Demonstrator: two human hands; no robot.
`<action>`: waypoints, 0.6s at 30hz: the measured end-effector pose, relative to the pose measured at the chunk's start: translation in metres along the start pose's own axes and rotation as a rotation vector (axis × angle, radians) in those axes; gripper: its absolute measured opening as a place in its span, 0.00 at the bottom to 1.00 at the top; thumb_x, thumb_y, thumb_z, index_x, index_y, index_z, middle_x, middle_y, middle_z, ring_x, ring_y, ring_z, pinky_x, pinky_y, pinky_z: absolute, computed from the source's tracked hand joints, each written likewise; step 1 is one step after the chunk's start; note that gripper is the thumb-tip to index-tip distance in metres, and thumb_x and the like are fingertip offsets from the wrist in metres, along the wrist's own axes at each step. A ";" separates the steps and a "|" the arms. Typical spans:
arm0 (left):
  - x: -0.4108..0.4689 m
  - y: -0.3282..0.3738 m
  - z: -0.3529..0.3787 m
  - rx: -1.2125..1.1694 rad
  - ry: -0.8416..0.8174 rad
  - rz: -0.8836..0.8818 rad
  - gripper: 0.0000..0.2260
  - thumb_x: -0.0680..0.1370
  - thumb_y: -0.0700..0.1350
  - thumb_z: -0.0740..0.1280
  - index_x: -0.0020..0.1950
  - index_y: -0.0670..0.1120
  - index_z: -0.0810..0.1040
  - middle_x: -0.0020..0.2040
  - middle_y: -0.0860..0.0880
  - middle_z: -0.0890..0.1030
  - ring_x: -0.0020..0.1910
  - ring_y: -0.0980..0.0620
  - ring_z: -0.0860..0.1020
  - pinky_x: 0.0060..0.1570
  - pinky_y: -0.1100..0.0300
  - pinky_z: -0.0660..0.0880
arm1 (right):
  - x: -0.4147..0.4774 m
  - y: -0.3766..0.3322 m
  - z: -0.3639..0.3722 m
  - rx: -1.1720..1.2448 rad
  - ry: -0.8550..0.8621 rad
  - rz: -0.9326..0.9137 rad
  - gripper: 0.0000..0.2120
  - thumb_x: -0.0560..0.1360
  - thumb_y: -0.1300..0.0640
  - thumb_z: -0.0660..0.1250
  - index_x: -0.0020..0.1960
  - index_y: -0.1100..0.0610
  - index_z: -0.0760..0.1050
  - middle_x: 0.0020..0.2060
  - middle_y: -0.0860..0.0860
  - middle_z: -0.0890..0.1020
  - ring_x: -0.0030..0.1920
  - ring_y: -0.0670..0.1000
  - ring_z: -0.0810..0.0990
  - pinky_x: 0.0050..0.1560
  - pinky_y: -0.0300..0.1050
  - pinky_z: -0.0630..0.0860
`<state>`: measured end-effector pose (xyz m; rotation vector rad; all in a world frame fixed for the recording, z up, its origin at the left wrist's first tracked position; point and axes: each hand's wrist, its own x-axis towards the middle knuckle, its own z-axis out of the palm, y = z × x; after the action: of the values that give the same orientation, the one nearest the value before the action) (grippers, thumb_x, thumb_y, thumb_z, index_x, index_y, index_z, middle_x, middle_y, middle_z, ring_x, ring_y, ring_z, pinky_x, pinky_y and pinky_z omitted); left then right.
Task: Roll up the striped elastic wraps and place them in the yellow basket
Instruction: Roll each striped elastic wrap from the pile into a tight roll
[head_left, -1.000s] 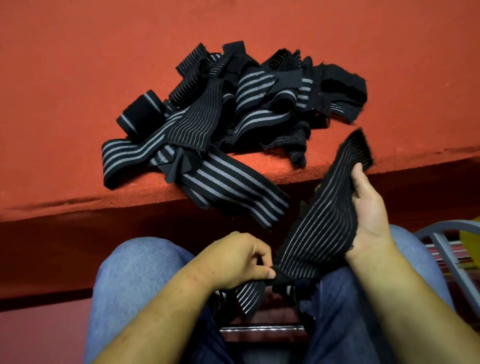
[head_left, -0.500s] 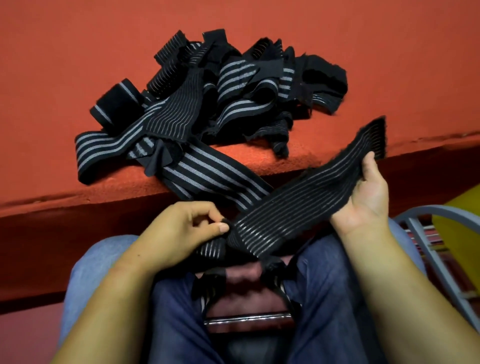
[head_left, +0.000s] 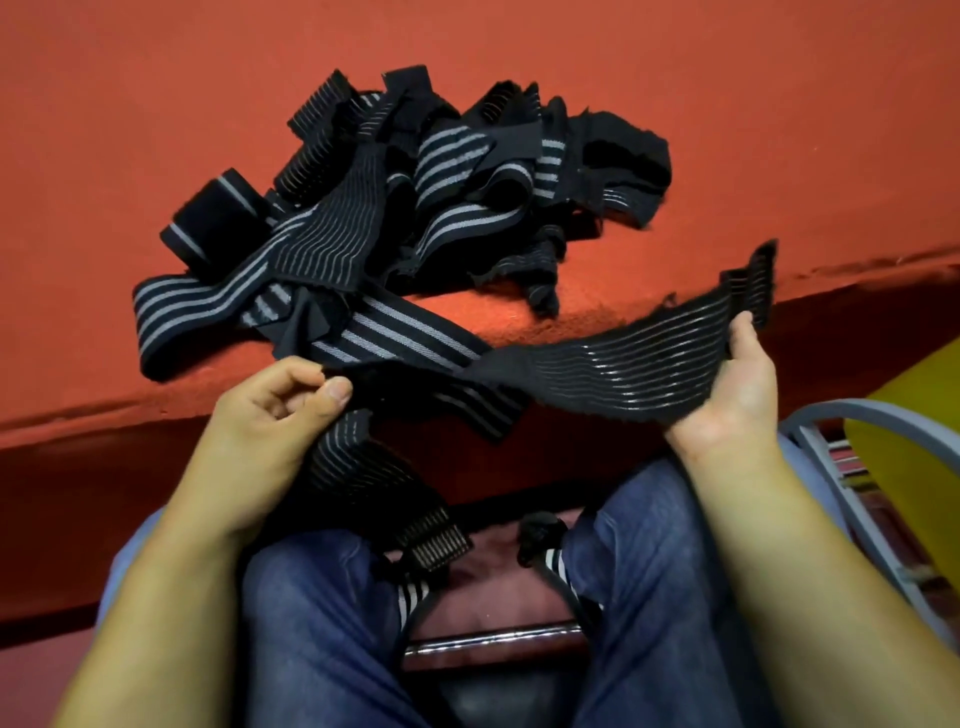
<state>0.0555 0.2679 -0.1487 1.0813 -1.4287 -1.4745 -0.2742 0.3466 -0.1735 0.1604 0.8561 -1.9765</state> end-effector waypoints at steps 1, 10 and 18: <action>-0.001 0.000 0.000 -0.031 -0.030 -0.012 0.10 0.66 0.56 0.78 0.39 0.52 0.82 0.33 0.55 0.82 0.32 0.63 0.78 0.35 0.72 0.75 | 0.001 0.000 -0.001 0.003 0.003 -0.005 0.28 0.86 0.41 0.56 0.45 0.58 0.86 0.47 0.55 0.87 0.48 0.56 0.87 0.57 0.56 0.84; -0.007 0.003 0.005 0.085 -0.217 -0.089 0.25 0.62 0.75 0.74 0.39 0.54 0.88 0.30 0.54 0.81 0.30 0.64 0.75 0.32 0.73 0.70 | -0.008 -0.001 0.004 0.014 0.001 0.032 0.26 0.85 0.42 0.59 0.42 0.58 0.85 0.40 0.52 0.85 0.40 0.52 0.86 0.48 0.48 0.84; -0.009 0.006 0.014 -0.166 -0.457 -0.277 0.27 0.55 0.64 0.86 0.45 0.49 0.87 0.34 0.49 0.82 0.30 0.59 0.79 0.31 0.69 0.75 | -0.020 0.024 0.009 -0.190 -0.194 0.183 0.24 0.85 0.44 0.59 0.50 0.60 0.87 0.45 0.54 0.88 0.44 0.52 0.88 0.49 0.49 0.86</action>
<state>0.0453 0.2808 -0.1420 0.8986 -1.4629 -2.1034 -0.2413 0.3475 -0.1699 -0.0611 0.8644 -1.6997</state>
